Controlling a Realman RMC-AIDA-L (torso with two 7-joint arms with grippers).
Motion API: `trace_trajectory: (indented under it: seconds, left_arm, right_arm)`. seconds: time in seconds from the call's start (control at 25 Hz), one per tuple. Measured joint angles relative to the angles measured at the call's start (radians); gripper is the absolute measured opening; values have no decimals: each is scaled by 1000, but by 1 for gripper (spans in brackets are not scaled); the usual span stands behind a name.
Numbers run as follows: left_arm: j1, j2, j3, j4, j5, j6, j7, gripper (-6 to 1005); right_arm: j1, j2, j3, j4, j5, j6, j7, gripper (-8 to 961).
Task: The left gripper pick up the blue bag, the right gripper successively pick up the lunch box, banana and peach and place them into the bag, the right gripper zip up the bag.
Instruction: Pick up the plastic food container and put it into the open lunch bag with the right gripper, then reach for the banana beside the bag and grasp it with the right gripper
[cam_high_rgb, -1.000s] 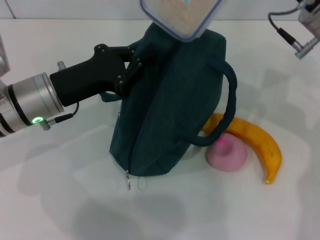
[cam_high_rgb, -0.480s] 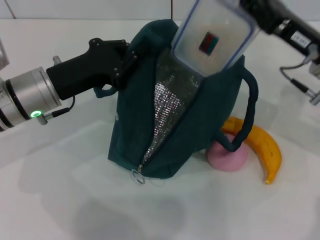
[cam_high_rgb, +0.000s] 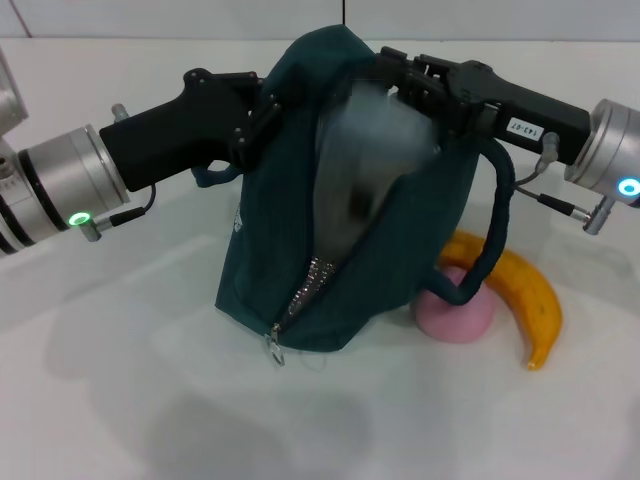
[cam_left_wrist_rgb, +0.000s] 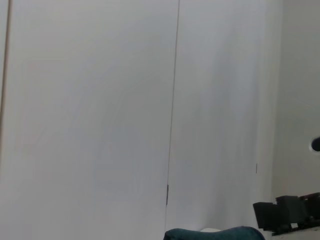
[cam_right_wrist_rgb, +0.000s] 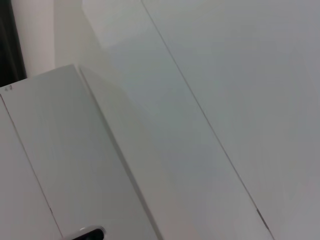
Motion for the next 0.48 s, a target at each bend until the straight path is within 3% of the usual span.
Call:
trace_trajectory:
  seconds: [0.2, 0.32, 0.48]
  left_arm:
    - [9, 0, 0, 3, 0, -2, 2, 42]
    - [12, 0, 0, 2, 0, -10, 2, 42]
    - [29, 2, 0, 6, 0, -13, 5, 42]
  right_arm:
    - [-3, 0, -1, -12, 1, -16, 0, 193]
    - [-29, -4, 4, -49, 6, -37, 1, 309]
    - [-135, -21, 22, -184, 6, -59, 1, 463]
